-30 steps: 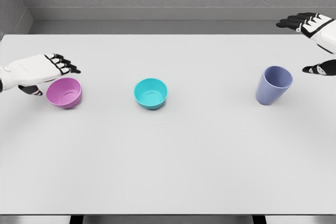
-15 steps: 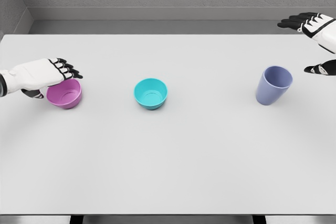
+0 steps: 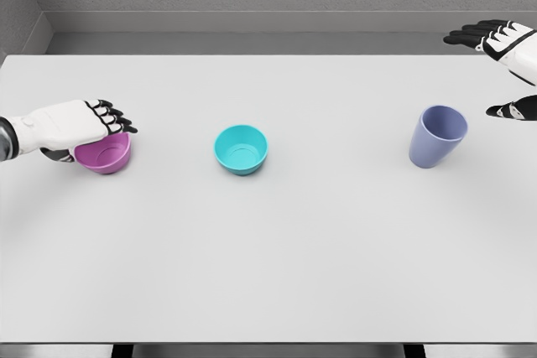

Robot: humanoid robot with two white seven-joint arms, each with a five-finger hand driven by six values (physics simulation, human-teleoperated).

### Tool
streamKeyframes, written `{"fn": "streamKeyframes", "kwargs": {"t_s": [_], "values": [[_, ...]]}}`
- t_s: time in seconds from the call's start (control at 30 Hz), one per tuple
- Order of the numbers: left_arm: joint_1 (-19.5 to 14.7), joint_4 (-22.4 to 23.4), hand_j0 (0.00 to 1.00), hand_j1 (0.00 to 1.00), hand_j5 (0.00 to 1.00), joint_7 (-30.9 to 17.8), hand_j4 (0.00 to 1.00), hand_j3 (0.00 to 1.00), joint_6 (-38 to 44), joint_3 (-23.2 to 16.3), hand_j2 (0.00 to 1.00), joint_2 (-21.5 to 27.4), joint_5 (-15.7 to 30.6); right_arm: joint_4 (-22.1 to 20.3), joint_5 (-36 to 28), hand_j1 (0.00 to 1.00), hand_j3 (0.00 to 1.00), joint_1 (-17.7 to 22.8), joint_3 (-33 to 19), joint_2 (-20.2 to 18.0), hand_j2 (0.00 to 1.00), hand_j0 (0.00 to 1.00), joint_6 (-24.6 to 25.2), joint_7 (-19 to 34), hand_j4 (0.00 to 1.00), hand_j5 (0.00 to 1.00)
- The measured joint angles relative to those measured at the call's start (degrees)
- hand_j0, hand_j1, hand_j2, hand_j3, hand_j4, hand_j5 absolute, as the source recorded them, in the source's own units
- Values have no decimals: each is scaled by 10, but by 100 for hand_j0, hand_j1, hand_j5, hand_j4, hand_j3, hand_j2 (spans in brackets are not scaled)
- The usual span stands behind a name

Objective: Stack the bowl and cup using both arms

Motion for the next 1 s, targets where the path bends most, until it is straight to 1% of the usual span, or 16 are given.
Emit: {"fn": "streamKeyframes", "kwargs": {"t_s": [0.63,0.73,0.8,0.87,0.9,1.0], "values": [[2,-6,99,99,99,0,99,99,0,-10,99,-2,-1,0,0,100,100,0,0,0,100,100,0,0,100,100],[5,-6,91,91,91,0,91,91,0,-10,91,-1,-1,0,0,100,100,1,0,0,100,100,0,0,100,100],[5,-7,77,77,77,0,77,77,0,-10,77,-1,-1,0,0,100,100,0,0,0,100,100,0,0,100,100],[6,-8,66,66,66,0,66,66,0,-10,66,0,-1,0,0,100,100,1,0,0,100,100,0,0,100,100],[6,-8,65,65,65,0,65,65,0,-10,65,0,-1,0,0,100,100,0,0,0,100,100,0,0,100,100],[4,-9,64,64,64,0,64,64,0,-10,64,0,-2,0,0,100,100,0,0,0,100,100,0,0,100,100]]}}
